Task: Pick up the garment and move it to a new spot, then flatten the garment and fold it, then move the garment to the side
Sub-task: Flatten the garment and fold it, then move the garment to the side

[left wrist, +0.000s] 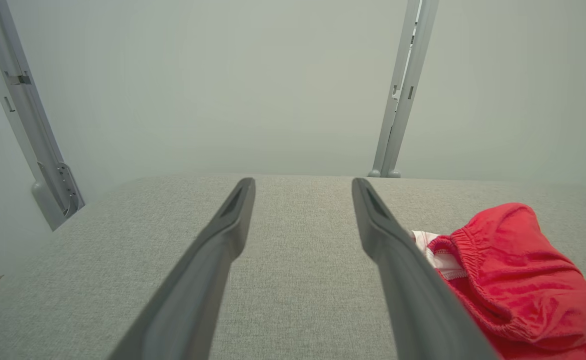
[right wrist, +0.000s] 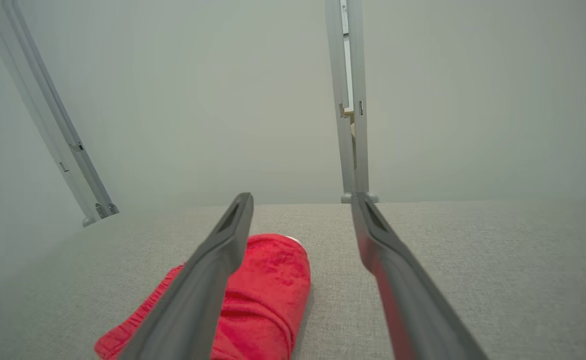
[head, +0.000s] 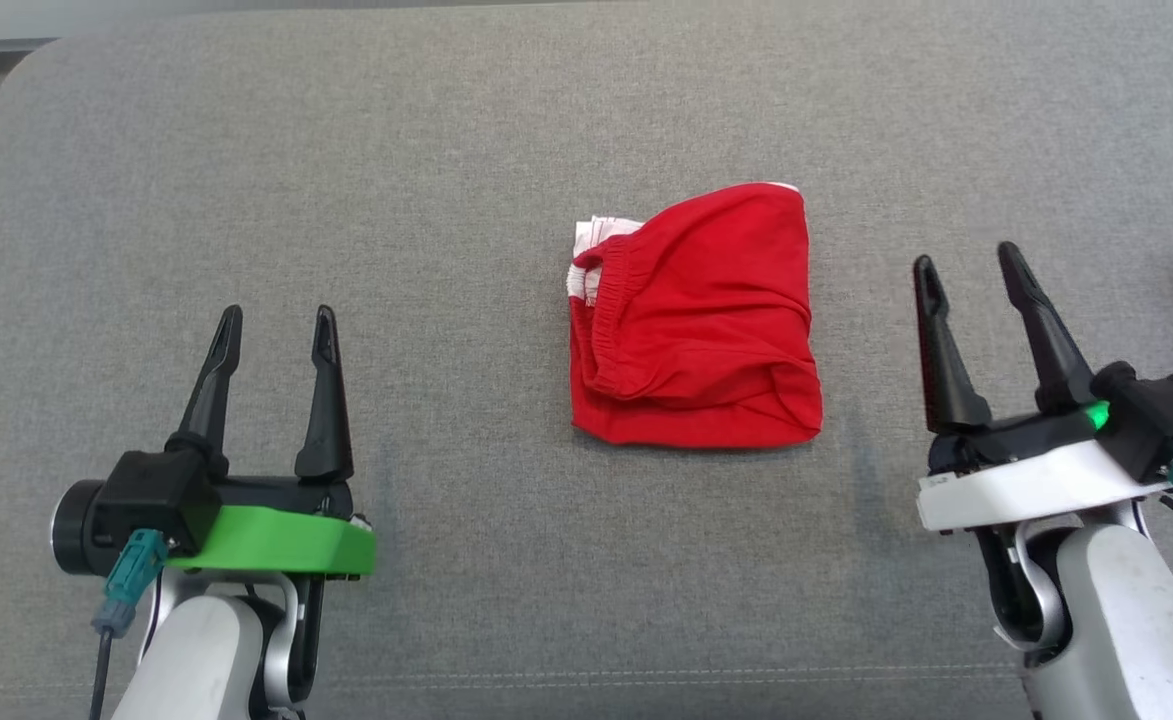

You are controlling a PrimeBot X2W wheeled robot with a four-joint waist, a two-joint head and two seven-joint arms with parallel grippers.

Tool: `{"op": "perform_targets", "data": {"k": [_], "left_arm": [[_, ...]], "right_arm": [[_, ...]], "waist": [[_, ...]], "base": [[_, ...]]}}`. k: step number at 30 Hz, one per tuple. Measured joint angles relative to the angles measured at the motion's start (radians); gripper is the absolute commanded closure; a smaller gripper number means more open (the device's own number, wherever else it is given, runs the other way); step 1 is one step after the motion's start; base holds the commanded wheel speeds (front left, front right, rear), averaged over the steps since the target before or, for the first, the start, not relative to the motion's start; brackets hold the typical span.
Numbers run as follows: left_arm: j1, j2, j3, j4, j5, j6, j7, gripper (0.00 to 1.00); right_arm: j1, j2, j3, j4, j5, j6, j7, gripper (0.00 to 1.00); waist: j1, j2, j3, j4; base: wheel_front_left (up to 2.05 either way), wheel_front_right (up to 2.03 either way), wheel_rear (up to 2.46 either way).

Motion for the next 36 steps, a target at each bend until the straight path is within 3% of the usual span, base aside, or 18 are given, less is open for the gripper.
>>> {"op": "perform_targets", "data": {"k": [8, 26, 36], "left_arm": [[0.053, 0.021, 0.0, -0.005, 0.0, 0.014, 0.015, 0.0], [0.093, 0.035, -0.018, -0.019, -0.008, 0.023, 0.04, 0.0], [0.056, 0.002, -0.045, -0.011, -0.011, 0.014, 0.028, 0.0]], "right_arm": [[0.121, -0.017, -0.089, -0.039, -0.08, 0.0, 0.06, 0.0], [0.226, -0.011, -0.119, -0.07, -0.079, 0.0, 0.106, 0.0], [0.083, -0.073, -0.033, 0.128, -0.041, 0.0, 0.132, 0.0]], "waist": [[0.0, 0.0, -0.052, -0.019], [0.0, 0.0, -0.086, -0.026], [0.0, 0.0, -0.043, 0.044]], "base": [[0.0, 0.0, 0.0], [0.0, 0.0, 0.0], [0.0, 0.0, 0.0]]}}
